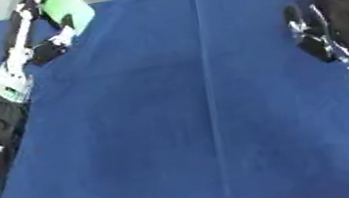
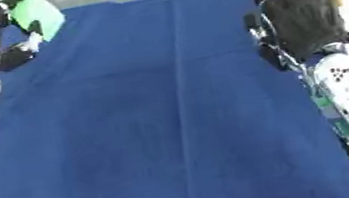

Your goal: Pick up the objects with one hand, pass them to the other hand, and then place them into the box on the other side of the table.

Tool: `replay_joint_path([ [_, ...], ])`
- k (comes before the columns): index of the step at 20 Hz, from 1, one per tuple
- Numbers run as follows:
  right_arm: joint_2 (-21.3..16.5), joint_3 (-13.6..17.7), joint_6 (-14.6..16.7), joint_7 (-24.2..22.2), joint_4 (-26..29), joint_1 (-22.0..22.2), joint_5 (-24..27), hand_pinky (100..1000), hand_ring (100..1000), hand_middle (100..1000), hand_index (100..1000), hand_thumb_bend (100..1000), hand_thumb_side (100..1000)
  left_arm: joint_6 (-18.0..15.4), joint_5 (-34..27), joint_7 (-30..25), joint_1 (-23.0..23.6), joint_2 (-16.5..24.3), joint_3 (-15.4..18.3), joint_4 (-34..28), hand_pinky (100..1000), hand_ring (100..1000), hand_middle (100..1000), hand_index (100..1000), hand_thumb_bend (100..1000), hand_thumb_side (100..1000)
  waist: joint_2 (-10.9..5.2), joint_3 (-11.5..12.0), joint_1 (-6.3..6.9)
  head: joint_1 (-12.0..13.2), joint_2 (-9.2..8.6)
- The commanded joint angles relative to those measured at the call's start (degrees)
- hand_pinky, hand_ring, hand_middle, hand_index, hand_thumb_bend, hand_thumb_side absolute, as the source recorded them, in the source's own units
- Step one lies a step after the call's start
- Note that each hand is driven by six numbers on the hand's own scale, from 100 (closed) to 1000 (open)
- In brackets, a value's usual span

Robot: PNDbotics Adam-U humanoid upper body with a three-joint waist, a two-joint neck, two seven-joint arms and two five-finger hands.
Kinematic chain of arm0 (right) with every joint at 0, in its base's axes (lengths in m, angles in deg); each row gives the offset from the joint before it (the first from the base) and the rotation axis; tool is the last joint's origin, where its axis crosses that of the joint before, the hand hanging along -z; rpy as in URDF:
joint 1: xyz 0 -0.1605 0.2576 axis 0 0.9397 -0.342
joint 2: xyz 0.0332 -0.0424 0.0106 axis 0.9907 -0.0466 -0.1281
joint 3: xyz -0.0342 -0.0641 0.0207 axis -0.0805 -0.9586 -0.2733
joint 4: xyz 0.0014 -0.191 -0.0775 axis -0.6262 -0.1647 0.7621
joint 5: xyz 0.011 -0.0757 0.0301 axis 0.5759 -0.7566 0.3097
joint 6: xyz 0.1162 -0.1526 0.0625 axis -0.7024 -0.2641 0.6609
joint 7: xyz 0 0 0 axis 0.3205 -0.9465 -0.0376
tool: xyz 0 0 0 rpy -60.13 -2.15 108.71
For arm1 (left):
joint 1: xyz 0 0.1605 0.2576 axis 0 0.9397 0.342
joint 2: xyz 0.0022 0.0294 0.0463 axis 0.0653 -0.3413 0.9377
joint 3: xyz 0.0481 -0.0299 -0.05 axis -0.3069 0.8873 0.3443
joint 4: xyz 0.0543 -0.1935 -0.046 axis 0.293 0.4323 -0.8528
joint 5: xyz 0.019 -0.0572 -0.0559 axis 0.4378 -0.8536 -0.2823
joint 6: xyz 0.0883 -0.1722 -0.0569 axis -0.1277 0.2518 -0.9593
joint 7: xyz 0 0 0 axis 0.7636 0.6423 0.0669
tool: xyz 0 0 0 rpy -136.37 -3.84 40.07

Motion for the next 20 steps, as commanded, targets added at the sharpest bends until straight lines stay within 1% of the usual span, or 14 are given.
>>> replay_joint_path([
  [1, -0.99, -1.84, 2.0, -2.44, -0.62, -2.54, 0.99, 938, 530, 943, 954, 187, 228, -2.43, -1.17, -2.73, -0.79, -1.78, -1.88, -2.86, 595, 392, 377, 609, 100, 406, -1.6, 0.5, -0.17, -1.63, 0.08],
  [3, -0.68, -2.71, 3.4, -4.04, -0.95, -3.71, 1.24, 941, 525, 951, 956, 228, 261, -2.74, -1.53, -4.48, -0.94, -4.3, -2.87, -4.06, 595, 392, 377, 609, 100, 408, -1.62, 1.0, -0.31, -2.66, 0.08],
  [5, -0.38, -3.14, 4.41, -5.23, -0.96, -4.6, 1.22, 942, 521, 954, 954, 248, 279, -2.81, -2.02, -6.27, -1.2, -6.75, -3.6, -5.07, 594, 391, 377, 608, 100, 412, -1.52, 1.4, -0.46, -3.48, 0.08],
  [9, -0.02, -3.34, 5.21, -6.32, -0.92, -5.66, -0.24, 945, 509, 960, 942, 317, 363, -2.83, -3.93, -9.85, -1.6, -10.37, -4.63, -6.39, 594, 392, 377, 607, 100, 417, -1.3, 1.84, -0.67, -4.78, 0.08],
  [10, 0.1, -3.41, 5.32, -6.46, -0.95, -5.88, -0.82, 946, 507, 961, 937, 338, 399, -2.83, -4.44, -10.69, -1.67, -11.21, -4.97, -6.6, 593, 391, 377, 607, 100, 418, -1.24, 1.94, -0.69, -5.13, 0.08],
  [12, 0.34, -3.61, 5.57, -6.62, -1.06, -6.18, -1.97, 945, 505, 962, 934, 370, 424, -2.83, -5.49, -12.38, -1.82, -12.85, -5.5, -6.94, 593, 392, 377, 606, 100, 423, -1.17, 2.19, -0.7, -5.75, 0.08],
  [16, 0.67, -4.12, 6.26, -6.55, -1.31, -6.6, -3.28, 944, 503, 963, 927, 404, 461, -2.83, -7.91, -15.92, -2.08, -15.87, -5.82, -7.64, 592, 392, 378, 606, 100, 434, -1.18, 2.55, -0.76, -6.62, 0.08],
  [17, 0.71, -4.23, 6.39, -6.54, -1.43, -6.68, -3.56, 943, 503, 963, 925, 424, 501, -2.83, -8.52, -16.81, -2.13, -16.56, -5.83, -7.75, 592, 393, 379, 606, 100, 440, -1.18, 2.61, -0.79, -6.87, 0.08],
  [20, 0.98, -4.66, 6.61, -6.55, -2.12, -6.76, -3.96, 942, 505, 964, 927, 409, 503, -2.05, -10.5, -19.54, -2.37, -18.59, -5.78, -8.29, 592, 393, 380, 606, 100, 450, -1.17, 2.85, -0.89, -7.59, 0.08],
])
